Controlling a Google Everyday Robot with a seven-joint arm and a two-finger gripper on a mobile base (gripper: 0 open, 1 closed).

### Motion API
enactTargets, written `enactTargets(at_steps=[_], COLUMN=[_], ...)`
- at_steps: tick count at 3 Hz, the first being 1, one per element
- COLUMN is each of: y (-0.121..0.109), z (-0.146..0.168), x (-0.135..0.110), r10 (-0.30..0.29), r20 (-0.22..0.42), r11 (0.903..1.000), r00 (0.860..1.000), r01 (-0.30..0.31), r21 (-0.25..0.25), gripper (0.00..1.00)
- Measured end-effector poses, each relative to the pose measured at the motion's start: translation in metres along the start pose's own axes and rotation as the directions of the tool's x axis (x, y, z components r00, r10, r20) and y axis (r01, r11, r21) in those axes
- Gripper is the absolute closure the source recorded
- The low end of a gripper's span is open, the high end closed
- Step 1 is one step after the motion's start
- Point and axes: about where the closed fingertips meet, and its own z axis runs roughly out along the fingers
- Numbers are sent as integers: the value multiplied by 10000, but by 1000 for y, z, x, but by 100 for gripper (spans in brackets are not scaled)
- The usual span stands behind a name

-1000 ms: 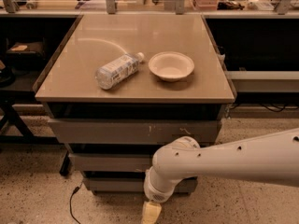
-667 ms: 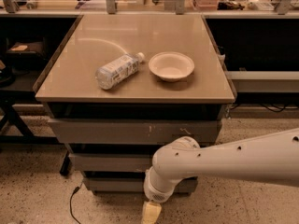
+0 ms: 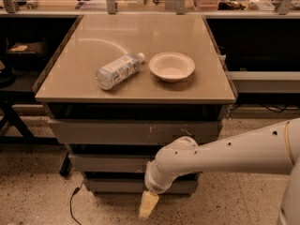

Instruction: Open middle drawer

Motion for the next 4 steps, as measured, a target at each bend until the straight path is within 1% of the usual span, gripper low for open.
enactTargets(at_steps=[1, 2, 3, 4], y=[-33, -59, -80, -95], z=[15, 29, 35, 38], x=[12, 24, 34, 44], r10=[441, 790, 1034, 1221], r20=[-28, -119, -229, -320], r11=[9981, 9946, 9903, 9862], r00=[9990, 9968, 9944, 9920], r01=[-439, -780, -1008, -1176], r21=[430, 690, 954, 1168], gripper=[0, 0, 0, 0])
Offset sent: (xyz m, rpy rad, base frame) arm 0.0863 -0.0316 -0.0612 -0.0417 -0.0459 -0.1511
